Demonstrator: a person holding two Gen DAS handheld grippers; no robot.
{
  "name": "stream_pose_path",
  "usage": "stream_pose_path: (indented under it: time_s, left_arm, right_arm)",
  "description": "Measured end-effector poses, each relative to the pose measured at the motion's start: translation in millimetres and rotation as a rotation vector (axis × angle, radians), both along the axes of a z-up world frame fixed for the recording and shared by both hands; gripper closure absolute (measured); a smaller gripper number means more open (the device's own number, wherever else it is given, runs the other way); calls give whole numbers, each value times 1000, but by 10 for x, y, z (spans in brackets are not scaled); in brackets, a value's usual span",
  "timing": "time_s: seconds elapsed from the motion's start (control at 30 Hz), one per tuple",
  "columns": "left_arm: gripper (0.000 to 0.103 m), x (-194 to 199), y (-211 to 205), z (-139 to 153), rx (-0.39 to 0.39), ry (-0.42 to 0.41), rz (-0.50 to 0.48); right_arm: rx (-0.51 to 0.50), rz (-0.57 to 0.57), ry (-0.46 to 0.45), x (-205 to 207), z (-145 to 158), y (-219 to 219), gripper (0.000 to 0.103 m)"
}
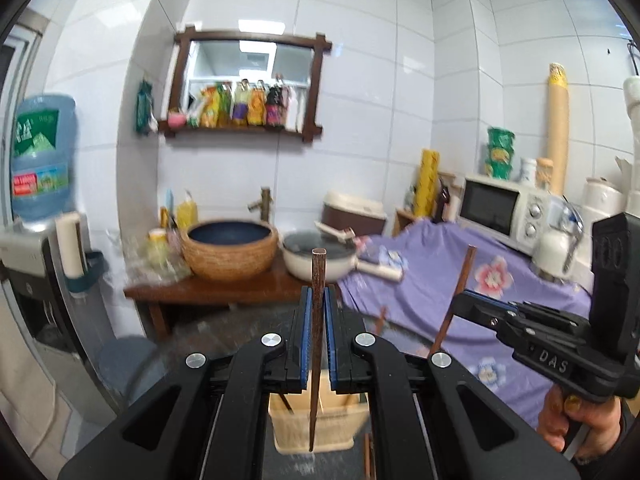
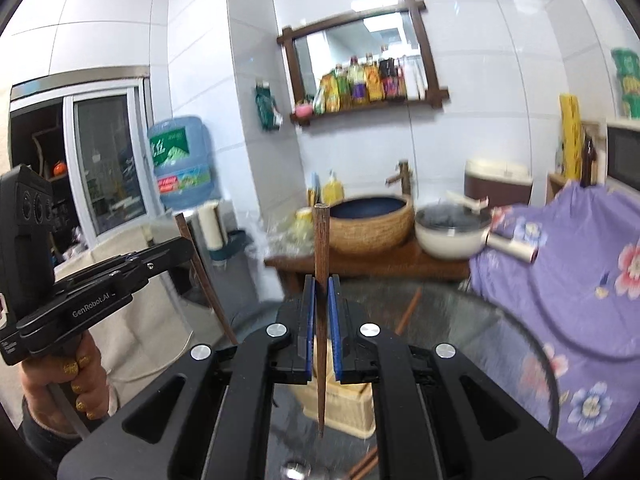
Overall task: Organize utensils
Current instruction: 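Lower both chopsticks into the cream holder and open both tools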
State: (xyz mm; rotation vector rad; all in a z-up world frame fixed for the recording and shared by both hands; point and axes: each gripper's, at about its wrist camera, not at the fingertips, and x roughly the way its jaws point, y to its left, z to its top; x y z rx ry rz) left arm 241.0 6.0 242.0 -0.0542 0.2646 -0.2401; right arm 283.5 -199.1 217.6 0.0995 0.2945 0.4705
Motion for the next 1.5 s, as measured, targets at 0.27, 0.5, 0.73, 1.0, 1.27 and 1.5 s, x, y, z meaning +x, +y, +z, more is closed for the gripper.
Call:
stream_pose_path:
  time_s: [0.27,0.5,0.73,1.0,1.27,1.5]
  left_arm:
    - [97,389,-123,147,6,-46,77]
    - [97,694,-77,-273,-22,-6,131]
    - [97,834,0,-789,-39,84,135]
    - [97,916,51,-1198,-49,171,124]
    - [97,955,72,-1363,-46,201,127]
    - [90,926,80,-1391,-37,208,115]
  right_arm:
    - [-20,-91,-68,337,185,200,96]
    - [-40,-147,-29,632,-318,291,96]
    - [-41,-147,53,799,-767,306,96]
    - [-34,-151,124,891,-1084,284,96]
    - [-34,-178,145,956,-1188,235,96]
    - [-27,-199,150,926,-1231,184,61]
